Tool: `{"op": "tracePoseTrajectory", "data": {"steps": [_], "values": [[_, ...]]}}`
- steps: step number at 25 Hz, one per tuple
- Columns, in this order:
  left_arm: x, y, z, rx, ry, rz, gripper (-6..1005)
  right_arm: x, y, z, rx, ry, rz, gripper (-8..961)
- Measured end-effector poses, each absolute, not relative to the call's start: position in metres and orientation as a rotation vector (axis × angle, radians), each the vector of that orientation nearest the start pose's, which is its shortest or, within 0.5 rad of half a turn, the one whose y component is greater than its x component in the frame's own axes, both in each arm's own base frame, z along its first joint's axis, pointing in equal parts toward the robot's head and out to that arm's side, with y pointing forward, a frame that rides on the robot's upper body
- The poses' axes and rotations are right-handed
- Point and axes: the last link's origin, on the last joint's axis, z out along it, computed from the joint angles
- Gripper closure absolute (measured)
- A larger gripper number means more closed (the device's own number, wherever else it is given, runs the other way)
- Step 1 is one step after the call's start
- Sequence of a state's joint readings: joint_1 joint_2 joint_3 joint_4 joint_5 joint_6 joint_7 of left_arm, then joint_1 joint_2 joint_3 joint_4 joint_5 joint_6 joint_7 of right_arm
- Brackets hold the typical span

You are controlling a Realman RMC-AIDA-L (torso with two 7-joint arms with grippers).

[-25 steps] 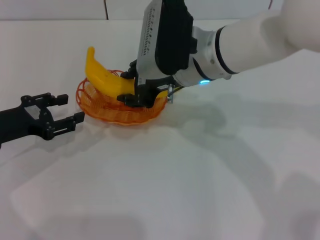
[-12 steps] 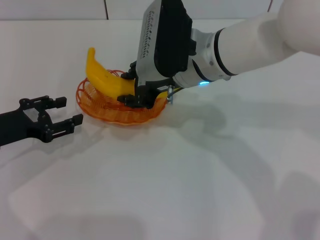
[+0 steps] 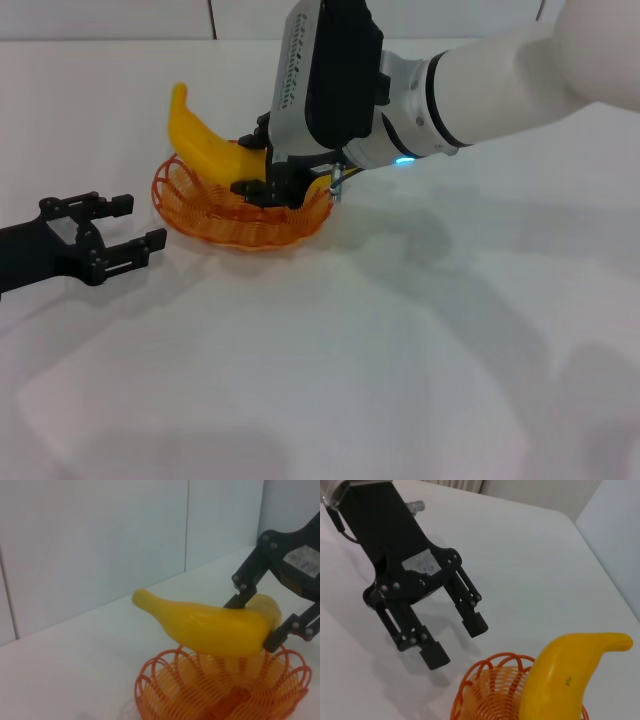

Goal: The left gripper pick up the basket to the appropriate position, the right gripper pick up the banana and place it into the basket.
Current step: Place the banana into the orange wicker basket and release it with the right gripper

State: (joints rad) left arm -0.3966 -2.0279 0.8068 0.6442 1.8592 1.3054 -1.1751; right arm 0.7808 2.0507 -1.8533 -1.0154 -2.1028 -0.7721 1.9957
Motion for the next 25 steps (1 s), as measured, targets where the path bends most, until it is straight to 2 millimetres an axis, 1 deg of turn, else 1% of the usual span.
{"op": "tracePoseTrajectory", "data": {"steps": [8,14,21,25], "values": [[-0.320,0.327,0.016,-2.513,-0.511,-0.451,333,0.098,0.386,-0.108,-2.772,-0.113,-0.062,461],[-0.321,0.326,0.016,-2.513,-0.515,-0.451,333,0.096,0.384,-0.109,-2.775,-0.100,-0.026,274],[-0.324,0.323,0.014,-2.508,-0.530,-0.454,333,0.097,0.379,-0.102,-2.795,-0.076,0.004,243],[-0.325,0.323,0.013,-2.511,-0.526,-0.450,332,0.104,0.378,-0.091,-2.805,-0.058,0.026,244]]}}
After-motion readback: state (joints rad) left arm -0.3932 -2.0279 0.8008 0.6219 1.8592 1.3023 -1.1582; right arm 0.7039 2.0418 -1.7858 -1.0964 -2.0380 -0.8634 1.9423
